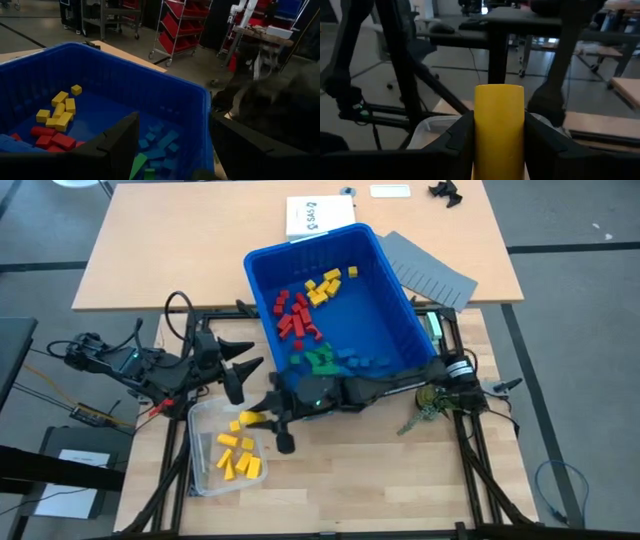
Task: Sort Items/Unsort Items
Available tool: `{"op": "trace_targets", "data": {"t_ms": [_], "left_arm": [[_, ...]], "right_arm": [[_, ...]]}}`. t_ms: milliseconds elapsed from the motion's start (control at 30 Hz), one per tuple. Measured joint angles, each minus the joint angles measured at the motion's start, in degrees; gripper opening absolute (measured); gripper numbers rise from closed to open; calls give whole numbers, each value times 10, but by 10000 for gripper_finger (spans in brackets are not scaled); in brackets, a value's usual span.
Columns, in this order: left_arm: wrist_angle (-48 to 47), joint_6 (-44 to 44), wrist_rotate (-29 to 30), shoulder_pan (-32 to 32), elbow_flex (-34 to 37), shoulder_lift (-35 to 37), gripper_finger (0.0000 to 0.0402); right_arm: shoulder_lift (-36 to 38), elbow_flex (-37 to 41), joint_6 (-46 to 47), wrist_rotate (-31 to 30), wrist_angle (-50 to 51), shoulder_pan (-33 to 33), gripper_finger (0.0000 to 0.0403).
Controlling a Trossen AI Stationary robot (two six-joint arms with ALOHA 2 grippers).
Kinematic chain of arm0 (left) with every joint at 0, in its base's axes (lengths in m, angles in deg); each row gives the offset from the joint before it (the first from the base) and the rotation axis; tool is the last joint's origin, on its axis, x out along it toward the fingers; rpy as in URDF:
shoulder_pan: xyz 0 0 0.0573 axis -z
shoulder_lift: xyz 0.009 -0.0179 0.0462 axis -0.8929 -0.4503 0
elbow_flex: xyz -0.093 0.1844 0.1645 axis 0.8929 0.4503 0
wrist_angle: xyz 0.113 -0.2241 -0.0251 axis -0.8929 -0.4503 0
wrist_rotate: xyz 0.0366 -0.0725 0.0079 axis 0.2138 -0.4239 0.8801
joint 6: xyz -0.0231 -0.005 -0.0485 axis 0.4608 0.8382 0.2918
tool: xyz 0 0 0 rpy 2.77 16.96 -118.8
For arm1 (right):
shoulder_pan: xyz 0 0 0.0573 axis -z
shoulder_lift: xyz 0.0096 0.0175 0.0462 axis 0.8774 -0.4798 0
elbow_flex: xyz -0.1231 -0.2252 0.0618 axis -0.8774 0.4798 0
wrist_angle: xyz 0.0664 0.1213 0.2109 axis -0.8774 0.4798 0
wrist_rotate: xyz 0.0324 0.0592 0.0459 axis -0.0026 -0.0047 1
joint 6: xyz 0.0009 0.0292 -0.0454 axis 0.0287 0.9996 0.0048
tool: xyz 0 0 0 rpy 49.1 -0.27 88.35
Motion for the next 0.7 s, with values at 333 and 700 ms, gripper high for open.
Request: {"op": "trace_targets", "data": {"t_ms": [333,700], "left_arm": [[0,0,0,0,0,0,248],[0,0,0,0,0,0,248]], "right_arm": [[-62,-4,-5,-15,-62,-5,129],[-96,-5,-39,-39,-136,-4,205]]}}
